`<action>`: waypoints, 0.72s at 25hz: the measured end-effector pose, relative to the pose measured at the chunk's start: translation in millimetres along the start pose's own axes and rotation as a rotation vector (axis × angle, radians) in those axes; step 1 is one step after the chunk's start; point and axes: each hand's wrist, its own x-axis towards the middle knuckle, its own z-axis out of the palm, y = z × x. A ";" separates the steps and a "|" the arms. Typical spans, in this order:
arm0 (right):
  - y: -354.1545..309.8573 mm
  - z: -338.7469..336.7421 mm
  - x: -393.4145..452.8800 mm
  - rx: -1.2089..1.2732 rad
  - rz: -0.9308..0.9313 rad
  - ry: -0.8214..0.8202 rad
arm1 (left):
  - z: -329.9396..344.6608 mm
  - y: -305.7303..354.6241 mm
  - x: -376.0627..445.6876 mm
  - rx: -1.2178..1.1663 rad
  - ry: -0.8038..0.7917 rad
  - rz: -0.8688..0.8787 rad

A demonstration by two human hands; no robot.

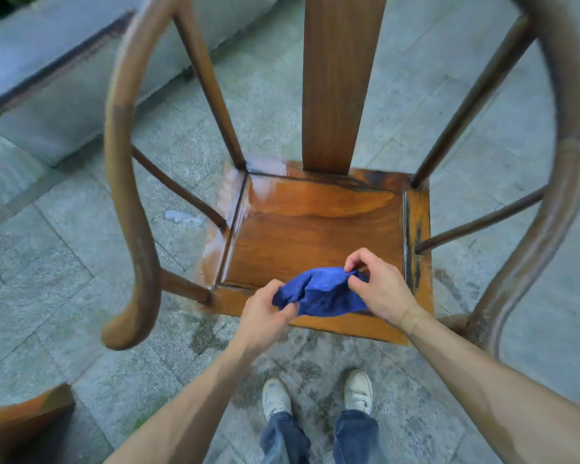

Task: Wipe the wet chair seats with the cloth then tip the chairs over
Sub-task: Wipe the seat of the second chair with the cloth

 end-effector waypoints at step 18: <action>-321.0 -265.3 -149.0 0.334 -0.509 0.452 | -224.7 385.1 -141.4 -0.231 0.250 0.765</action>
